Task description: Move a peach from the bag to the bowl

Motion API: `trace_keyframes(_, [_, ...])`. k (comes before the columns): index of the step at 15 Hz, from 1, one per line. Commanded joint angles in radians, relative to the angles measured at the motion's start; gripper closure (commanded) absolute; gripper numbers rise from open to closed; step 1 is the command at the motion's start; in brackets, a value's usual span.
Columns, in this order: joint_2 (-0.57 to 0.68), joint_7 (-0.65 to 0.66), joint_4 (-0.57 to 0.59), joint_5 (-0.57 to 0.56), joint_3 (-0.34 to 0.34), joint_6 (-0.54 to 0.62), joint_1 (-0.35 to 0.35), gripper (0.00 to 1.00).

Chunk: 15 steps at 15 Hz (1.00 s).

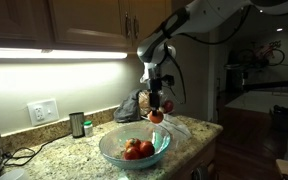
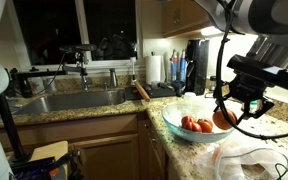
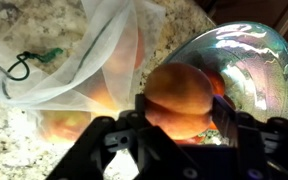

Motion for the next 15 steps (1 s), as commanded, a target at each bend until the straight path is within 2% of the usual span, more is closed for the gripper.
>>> trace_keyframes(1, [0.015,-0.026,0.027,0.017,0.021,-0.007,-0.013,0.59])
trace_keyframes(15, [0.059,-0.039,0.045,0.004,0.049,0.0,-0.003,0.59])
